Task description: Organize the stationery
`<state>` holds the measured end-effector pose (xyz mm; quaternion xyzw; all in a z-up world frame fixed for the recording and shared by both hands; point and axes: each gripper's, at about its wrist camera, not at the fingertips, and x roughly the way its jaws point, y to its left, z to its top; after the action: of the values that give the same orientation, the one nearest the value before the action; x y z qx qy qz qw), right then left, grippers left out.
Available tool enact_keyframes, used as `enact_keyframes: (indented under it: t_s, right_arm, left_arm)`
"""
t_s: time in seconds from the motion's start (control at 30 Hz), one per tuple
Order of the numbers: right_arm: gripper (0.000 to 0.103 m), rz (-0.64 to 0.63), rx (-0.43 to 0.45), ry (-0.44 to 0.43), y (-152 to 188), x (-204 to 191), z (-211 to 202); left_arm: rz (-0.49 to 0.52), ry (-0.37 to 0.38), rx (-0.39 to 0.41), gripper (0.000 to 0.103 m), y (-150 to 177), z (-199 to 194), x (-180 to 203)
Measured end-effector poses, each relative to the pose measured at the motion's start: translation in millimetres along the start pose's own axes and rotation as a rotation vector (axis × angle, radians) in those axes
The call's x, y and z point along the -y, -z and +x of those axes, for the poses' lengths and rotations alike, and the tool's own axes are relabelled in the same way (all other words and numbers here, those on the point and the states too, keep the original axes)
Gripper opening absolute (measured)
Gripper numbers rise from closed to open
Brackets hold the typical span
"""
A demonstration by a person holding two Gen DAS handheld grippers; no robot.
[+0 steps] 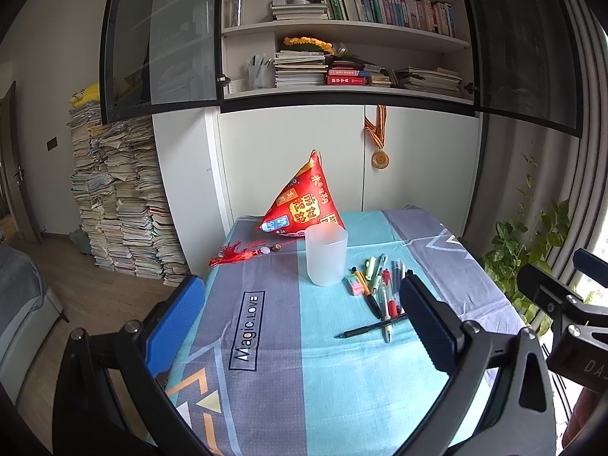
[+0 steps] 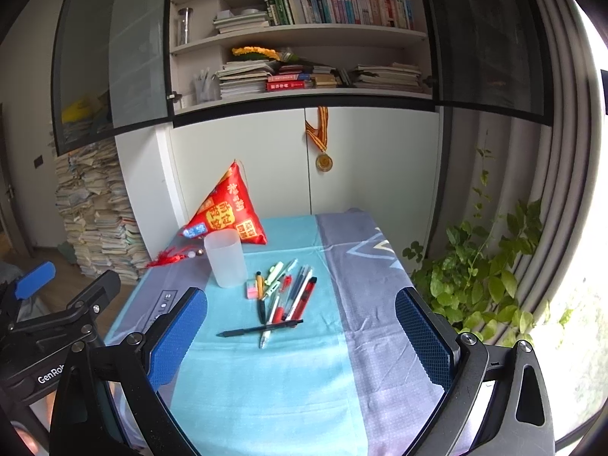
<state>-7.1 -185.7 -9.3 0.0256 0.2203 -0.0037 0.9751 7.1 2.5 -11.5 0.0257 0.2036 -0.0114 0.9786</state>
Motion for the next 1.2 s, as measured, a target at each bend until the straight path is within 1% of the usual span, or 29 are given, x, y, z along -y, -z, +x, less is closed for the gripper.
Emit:
enact_keyframes:
  t_s: [0.13, 0.23, 0.33, 0.4, 0.43, 0.53, 0.6, 0.73, 1.0, 1.1, 1.2]
  right_arm:
    - [0.1, -0.02, 0.034, -0.002, 1, -4, -4]
    - [0.1, -0.034, 0.076, -0.009, 1, -7, -9]
    - [0.1, -0.021, 0.134, 0.031, 1, -6, -16]
    - [0.1, -0.003, 0.153, 0.049, 0, -4, -18]
    - [0.1, 0.004, 0.151, 0.047, 0, -3, -18]
    - [0.1, 0.021, 0.112, -0.013, -2, -1, -15]
    - [0.1, 0.017, 0.092, -0.028, -1, -2, -13]
    - [0.1, -0.019, 0.1, 0.0, 1, -7, -14]
    - [0.1, -0.016, 0.124, -0.003, -5, -3, -21]
    - [0.1, -0.013, 0.123, -0.002, -7, -1, -20]
    - [0.1, -0.01, 0.113, -0.004, -8, 0, -16]
  left_arm:
    - [0.009, 0.004, 0.006, 0.102, -1, -1, 1]
    - [0.013, 0.006, 0.017, 0.102, -2, -3, 2]
    - [0.014, 0.008, 0.026, 0.102, -3, -6, 2]
    - [0.013, 0.009, 0.026, 0.102, -3, -5, 3]
    - [0.013, 0.009, 0.025, 0.102, -3, -5, 3]
    - [0.01, 0.015, 0.019, 0.102, -4, -5, 4]
    - [0.009, 0.018, 0.018, 0.102, -4, -5, 5]
    - [0.014, 0.019, 0.036, 0.102, -7, -9, 6]
    - [0.015, 0.024, 0.103, 0.102, -17, -22, 8]
    - [0.015, 0.026, 0.103, 0.102, -19, -20, 9]
    - [0.02, 0.026, 0.085, 0.102, -17, -14, 11]
